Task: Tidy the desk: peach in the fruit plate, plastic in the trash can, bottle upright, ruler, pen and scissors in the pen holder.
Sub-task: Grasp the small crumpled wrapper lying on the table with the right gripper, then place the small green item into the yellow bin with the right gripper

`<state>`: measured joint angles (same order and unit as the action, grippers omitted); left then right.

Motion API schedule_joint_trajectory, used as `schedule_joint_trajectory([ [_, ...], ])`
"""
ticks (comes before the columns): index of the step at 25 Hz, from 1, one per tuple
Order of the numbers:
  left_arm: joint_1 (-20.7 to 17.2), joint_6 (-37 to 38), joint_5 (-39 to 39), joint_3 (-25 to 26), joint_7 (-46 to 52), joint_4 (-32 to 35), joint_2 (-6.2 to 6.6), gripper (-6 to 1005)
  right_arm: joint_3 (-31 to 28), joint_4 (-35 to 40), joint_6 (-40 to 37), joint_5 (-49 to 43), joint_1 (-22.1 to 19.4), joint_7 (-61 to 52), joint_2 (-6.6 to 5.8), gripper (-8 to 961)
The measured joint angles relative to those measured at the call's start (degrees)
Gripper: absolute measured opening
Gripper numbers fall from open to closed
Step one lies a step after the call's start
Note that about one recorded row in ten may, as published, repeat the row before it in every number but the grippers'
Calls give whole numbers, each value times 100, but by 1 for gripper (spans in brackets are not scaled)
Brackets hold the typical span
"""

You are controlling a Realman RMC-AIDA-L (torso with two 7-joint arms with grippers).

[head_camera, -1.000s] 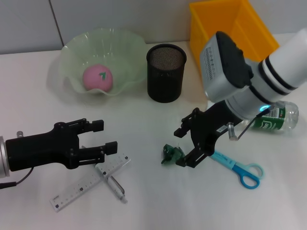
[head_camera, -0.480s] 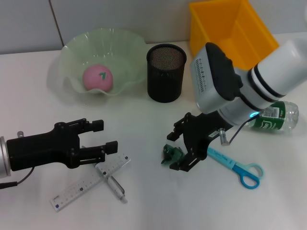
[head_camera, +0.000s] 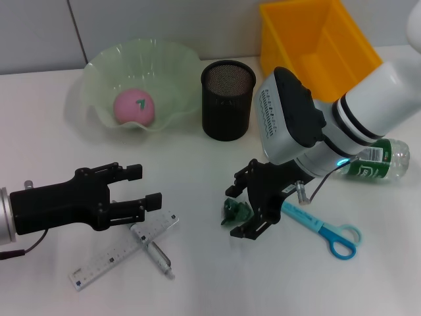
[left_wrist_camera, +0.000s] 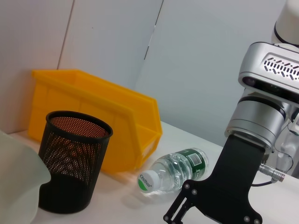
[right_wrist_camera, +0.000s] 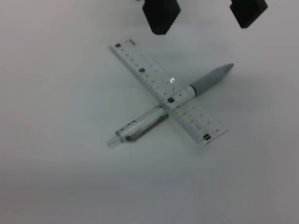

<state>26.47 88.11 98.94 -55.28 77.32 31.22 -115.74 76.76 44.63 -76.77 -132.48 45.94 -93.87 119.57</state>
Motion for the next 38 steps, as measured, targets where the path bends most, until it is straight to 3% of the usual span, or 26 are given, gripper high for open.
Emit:
schedule_joint_trajectory([
  [8, -9, 0, -6, 0, 3, -2, -1, 794, 115, -125, 247, 4, -12, 6, 0, 775],
  [16, -46, 9, -9, 0, 3, -2, -1, 792, 297, -123, 325, 333, -59, 10, -15, 372],
  [24, -65, 24, -20, 0, 1, -2, 15, 790, 97, 42, 155, 423, -155, -50, -39, 207],
  [32, -63, 18, 1, 0, -3, -2, 17, 789, -1208, 531, -632, 902, -452, -47, -63, 117],
  [36, -56, 30, 9, -1, -11, -2, 17, 788, -2260, 852, -904, 1674, -783, 12, -84, 87],
  [37, -57, 34, 9, 0, -12, -2, 17, 788, -2727, 859, -880, 2234, -960, 128, -106, 79],
  [38, -58, 36, 10, -2, -13, -2, 17, 787, -2727, 859, -880, 2234, -960, 128, -106, 72],
])
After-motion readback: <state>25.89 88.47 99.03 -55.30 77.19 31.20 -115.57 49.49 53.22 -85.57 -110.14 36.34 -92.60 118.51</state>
